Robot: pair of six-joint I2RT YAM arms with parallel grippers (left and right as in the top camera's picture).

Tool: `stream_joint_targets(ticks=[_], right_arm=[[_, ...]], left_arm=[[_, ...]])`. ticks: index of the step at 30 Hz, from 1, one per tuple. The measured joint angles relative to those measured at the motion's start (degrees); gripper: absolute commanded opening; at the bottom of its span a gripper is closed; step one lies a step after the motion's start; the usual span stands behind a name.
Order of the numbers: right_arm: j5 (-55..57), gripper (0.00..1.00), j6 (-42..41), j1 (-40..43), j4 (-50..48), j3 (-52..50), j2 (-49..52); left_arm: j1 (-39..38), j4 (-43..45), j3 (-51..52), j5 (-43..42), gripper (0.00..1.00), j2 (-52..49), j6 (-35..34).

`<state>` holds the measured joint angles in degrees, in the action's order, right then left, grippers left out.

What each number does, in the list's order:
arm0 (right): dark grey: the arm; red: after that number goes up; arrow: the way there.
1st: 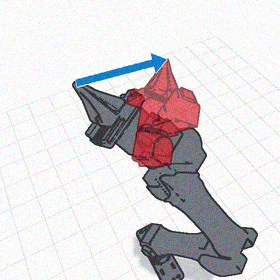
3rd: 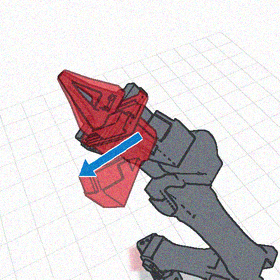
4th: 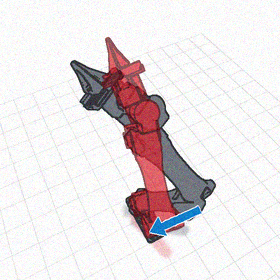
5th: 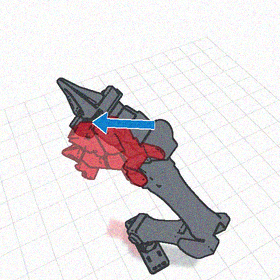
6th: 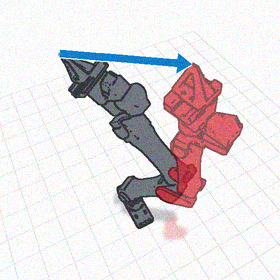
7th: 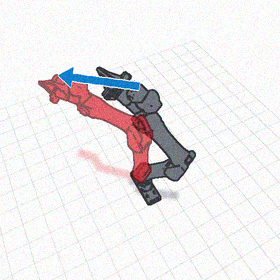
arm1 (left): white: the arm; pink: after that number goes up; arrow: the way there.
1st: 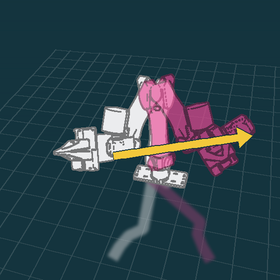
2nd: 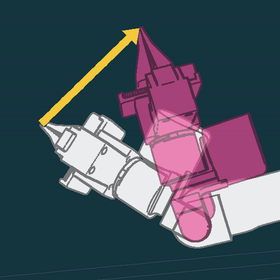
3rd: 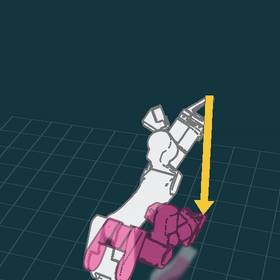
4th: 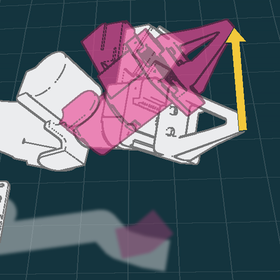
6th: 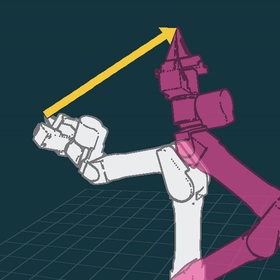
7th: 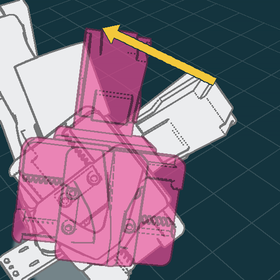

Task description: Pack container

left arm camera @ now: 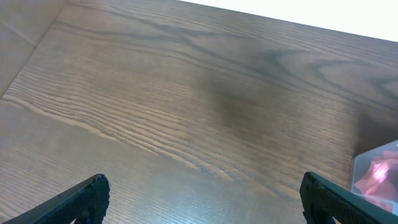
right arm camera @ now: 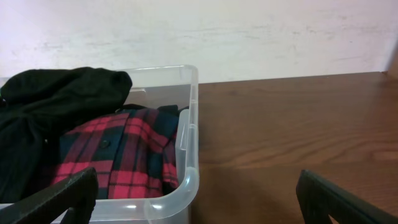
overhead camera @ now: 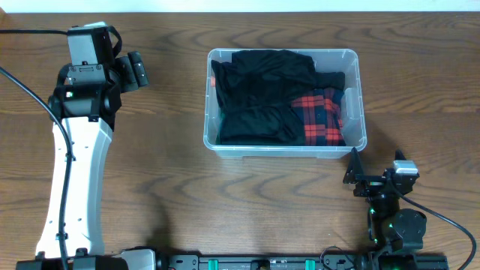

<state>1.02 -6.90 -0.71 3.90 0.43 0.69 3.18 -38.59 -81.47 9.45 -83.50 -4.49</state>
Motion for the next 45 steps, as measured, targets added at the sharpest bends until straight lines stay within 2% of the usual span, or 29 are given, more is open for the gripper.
stream_joint_targets(ticks=[29, 36, 41, 45], right_arm=[[0.0, 0.99, 0.0, 0.0, 0.0, 0.0, 0.0], [0.0, 0.99, 0.0, 0.0, 0.1, 0.0, 0.0], [0.0, 0.99, 0.0, 0.0, 0.1, 0.0, 0.0], [-0.1, 0.99, 0.0, 0.0, 0.0, 0.0, 0.0]], left_arm=[[0.0, 0.0, 1.9, 0.0, 0.98, 0.2, 0.0], [0.0, -0.2, 15.1, 0.0, 0.98, 6.5, 0.0], [0.0, 1.1, 29.2, -0.5, 0.98, 18.3, 0.0], [0.0, 6.1, 40.2, -3.1, 0.98, 27.8, 0.0]])
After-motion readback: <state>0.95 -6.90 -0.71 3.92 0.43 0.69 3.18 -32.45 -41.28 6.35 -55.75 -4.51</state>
